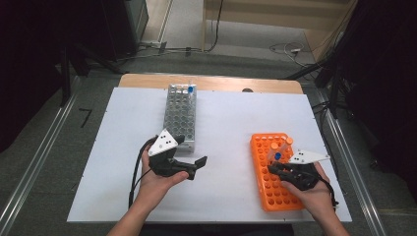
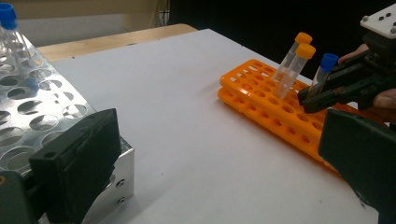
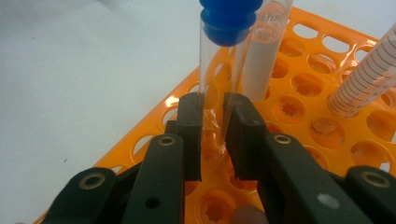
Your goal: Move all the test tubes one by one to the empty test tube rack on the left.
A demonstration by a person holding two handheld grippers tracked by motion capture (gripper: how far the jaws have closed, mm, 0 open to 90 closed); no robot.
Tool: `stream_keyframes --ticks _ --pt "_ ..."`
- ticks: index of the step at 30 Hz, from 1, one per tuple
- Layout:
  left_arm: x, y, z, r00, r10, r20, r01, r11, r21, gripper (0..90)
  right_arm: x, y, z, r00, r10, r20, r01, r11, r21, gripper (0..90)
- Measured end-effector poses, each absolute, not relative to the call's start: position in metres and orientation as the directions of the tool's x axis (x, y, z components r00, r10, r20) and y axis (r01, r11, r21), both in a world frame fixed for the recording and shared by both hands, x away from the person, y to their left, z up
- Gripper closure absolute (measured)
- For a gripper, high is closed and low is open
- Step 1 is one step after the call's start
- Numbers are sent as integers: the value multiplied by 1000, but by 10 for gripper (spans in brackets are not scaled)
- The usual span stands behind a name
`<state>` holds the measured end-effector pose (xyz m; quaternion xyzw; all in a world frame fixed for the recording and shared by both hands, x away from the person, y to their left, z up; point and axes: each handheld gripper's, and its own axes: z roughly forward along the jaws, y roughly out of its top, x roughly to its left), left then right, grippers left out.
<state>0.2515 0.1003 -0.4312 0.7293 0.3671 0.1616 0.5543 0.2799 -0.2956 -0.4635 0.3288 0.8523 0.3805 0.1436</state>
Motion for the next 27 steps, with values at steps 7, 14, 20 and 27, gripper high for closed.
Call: stream_keyframes --ticks 7,14,20,27 --pt "250 97 -431 684 709 -170 354 -119 928 0 278 -300 -462 -735 677 31 450 454 769 744" --pt "249 94 -431 690 704 -169 353 -123 928 0 273 -305 -451 -728 685 31 424 414 805 745" --pt "248 91 -430 696 698 -169 351 -126 928 0 268 -307 -444 -721 693 31 404 383 831 745" --pt "246 84 -428 712 681 -169 348 -133 928 0 263 -301 -440 -741 669 51 391 369 843 746"
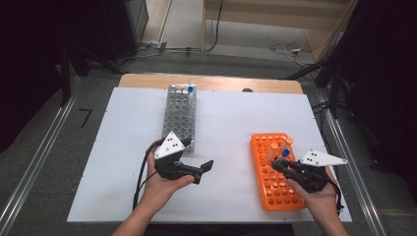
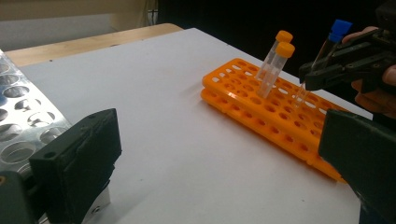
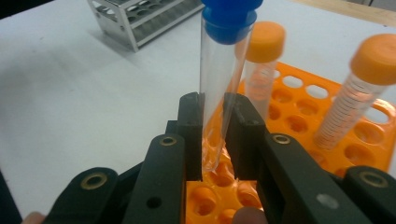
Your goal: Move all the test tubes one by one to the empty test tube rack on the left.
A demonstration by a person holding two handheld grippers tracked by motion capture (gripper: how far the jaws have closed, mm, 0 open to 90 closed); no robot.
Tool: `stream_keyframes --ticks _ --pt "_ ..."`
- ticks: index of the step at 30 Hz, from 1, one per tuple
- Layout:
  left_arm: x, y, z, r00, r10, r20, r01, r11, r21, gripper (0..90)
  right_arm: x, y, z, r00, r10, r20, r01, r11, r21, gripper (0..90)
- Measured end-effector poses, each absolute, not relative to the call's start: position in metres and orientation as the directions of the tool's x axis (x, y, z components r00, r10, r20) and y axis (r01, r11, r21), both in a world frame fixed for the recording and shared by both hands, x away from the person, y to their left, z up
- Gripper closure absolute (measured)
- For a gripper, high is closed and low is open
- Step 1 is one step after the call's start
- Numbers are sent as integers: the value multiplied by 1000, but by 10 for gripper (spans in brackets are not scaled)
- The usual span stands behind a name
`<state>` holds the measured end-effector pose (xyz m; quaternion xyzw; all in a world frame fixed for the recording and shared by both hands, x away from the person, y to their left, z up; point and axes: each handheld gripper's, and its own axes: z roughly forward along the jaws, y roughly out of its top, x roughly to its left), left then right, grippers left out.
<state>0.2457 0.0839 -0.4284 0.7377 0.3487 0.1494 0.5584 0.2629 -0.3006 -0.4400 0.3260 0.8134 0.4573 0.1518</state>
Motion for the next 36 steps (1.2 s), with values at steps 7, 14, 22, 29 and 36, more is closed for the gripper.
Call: stream_keyframes --ticks 7,14,22,29,36 --pt "244 73 -426 740 650 -174 342 -141 929 0 259 -288 -440 -775 626 87 389 364 846 745" --pt "241 55 -425 779 603 -174 335 -165 928 11 257 -275 -443 -805 584 107 381 370 847 745" --pt "239 34 -426 811 558 -178 320 -168 932 44 252 -260 -445 -830 546 118 376 390 841 746" --pt "239 19 -429 847 496 -194 314 -171 934 141 248 -247 -447 -854 506 117 359 413 837 746" --pt "236 5 -428 885 425 -192 290 -179 940 355 243 -235 -448 -880 460 114 337 438 833 747"
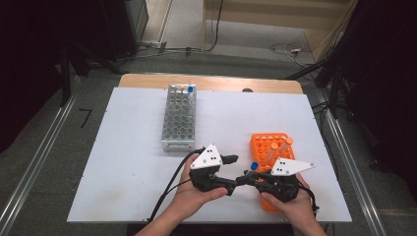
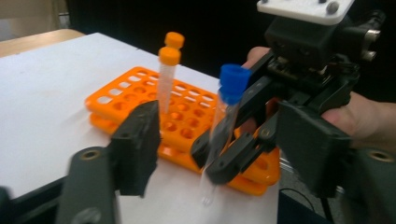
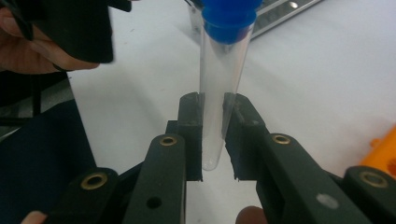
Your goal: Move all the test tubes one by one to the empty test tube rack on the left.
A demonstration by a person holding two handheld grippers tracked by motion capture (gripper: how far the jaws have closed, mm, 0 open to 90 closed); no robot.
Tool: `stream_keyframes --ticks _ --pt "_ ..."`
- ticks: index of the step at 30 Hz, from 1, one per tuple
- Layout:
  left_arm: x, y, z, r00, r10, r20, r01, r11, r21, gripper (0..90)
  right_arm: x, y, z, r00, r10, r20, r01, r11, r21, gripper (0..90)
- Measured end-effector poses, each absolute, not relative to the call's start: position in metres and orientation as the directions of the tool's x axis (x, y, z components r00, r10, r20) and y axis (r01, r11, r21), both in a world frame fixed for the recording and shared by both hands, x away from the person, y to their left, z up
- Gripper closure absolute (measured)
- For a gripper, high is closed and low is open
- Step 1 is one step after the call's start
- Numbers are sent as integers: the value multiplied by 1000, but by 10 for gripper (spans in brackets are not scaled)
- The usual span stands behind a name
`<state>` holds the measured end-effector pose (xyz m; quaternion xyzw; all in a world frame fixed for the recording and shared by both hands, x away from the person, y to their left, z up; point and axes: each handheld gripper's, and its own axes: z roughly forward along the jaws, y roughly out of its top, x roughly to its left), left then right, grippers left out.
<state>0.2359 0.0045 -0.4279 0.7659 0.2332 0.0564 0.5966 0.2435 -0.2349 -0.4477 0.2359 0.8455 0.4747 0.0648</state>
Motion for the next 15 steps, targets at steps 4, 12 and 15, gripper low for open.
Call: stream_keyframes --ticks 4,12,15 --pt "235 0 -427 901 385 -200 285 -181 941 494 240 -230 -448 -892 437 114 326 450 832 747" --pt "237 -3 -430 909 363 -205 289 -194 938 678 237 -226 -448 -909 399 122 314 459 831 746" --pt "235 -1 -428 916 351 -195 275 -194 942 724 236 -225 -447 -915 385 121 305 463 833 746"
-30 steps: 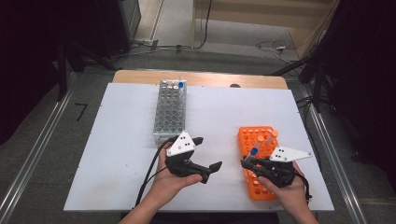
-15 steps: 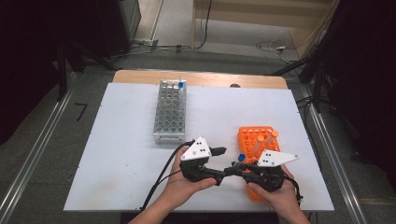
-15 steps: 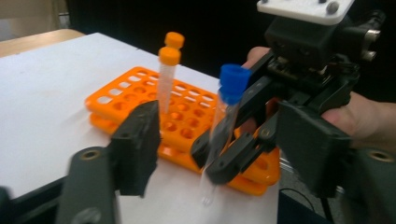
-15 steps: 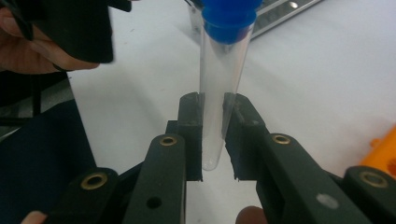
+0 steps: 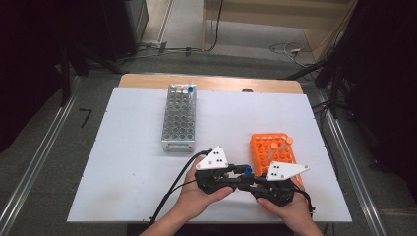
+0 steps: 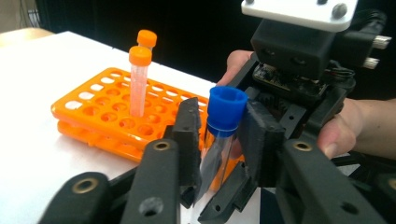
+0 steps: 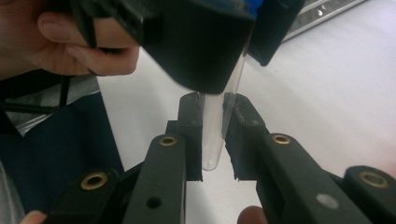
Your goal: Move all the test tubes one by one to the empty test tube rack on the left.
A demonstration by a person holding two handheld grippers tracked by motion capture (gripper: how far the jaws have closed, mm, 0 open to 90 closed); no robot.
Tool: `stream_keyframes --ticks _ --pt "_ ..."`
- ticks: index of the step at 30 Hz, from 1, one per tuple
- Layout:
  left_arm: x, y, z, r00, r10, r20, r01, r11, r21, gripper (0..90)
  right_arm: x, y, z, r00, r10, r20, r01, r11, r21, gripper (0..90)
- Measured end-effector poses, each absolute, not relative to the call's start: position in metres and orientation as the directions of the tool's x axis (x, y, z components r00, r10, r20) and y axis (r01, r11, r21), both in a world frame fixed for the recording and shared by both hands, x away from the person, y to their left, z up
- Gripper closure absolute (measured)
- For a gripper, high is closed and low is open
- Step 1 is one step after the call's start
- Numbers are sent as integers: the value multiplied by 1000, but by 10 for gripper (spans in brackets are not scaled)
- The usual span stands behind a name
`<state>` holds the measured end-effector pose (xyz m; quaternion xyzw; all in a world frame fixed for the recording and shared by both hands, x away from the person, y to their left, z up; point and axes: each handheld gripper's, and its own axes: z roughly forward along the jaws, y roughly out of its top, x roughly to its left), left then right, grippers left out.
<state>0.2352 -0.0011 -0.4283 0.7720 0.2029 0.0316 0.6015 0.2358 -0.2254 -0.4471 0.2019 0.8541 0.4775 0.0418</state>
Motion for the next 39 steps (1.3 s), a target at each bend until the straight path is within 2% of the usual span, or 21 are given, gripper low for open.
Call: stream_keyframes --ticks 20,30,35,39 --pt "236 0 -430 916 350 -197 283 -214 935 752 235 -227 -447 -918 377 121 299 461 836 746" --pt "235 3 -428 908 379 -180 276 -215 937 774 237 -227 -448 -917 376 134 305 444 842 736" --pt "239 11 -425 895 398 -199 291 -185 939 774 237 -230 -450 -918 374 130 297 434 851 615" --pt "241 22 -420 883 422 -206 293 -154 943 774 238 -240 -448 -918 368 150 302 402 864 457"
